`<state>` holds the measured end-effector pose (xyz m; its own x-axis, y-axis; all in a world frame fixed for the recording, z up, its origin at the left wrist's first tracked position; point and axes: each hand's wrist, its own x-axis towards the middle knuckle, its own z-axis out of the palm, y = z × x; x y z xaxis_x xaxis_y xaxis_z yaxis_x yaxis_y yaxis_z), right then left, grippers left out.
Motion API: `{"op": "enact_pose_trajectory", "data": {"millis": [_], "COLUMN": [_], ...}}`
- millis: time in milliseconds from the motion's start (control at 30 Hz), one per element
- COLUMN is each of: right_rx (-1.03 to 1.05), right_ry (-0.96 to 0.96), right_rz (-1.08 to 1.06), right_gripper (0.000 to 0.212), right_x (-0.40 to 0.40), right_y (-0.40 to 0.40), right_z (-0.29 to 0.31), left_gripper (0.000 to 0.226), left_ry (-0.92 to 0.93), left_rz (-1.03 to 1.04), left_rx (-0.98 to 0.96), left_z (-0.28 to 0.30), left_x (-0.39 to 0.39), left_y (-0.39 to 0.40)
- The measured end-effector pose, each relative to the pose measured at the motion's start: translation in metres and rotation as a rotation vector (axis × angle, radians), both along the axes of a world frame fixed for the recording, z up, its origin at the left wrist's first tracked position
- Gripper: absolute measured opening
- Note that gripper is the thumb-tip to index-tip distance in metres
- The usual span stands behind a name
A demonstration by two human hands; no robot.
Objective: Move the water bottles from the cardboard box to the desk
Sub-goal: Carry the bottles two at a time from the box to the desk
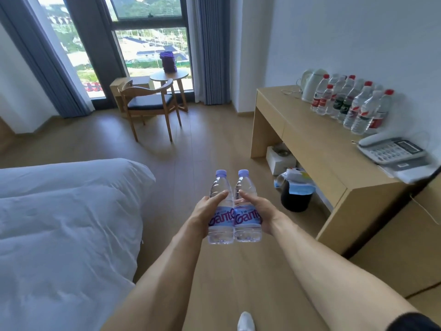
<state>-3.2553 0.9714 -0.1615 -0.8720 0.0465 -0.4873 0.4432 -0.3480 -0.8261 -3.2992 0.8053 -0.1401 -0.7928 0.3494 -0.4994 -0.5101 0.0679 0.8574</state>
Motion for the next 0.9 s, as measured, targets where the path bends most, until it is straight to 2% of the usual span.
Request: {"op": "enact_pose_trajectory", "data": {"millis": [200, 433, 700, 900], "right_rx": [-0.015, -0.003, 0.041, 0.047], "right_ry": [-0.004, -0.011, -0.033, -0.041], "right_rz": [0.026, -0.008, -0.172, -0.34], "right_gripper": [0.059, 0.057, 0.059, 0.061], "right_x": [-0.112, -0.204, -0.321, -0.404], "right_y": [0.049, 0.094, 0.159, 0.207], "right_z": [0.013, 0.013, -0.004, 0.0], "left_gripper": [0.055, 0.046, 0.026, 0.034], "left_ry": [-0.013, -0.028, -0.022, -0.045], "left_rz": [0.035, 0.005, -0.128, -0.317], "left_rx": [0.001, 0.036, 0.039, 0.047], "left_z": [0.012, 0.007, -0.013, -0.009], "left_x": [-0.111, -0.208, -0.351, -0.465], "left_y": [0.046, 0.093, 0.167, 0.229]}}
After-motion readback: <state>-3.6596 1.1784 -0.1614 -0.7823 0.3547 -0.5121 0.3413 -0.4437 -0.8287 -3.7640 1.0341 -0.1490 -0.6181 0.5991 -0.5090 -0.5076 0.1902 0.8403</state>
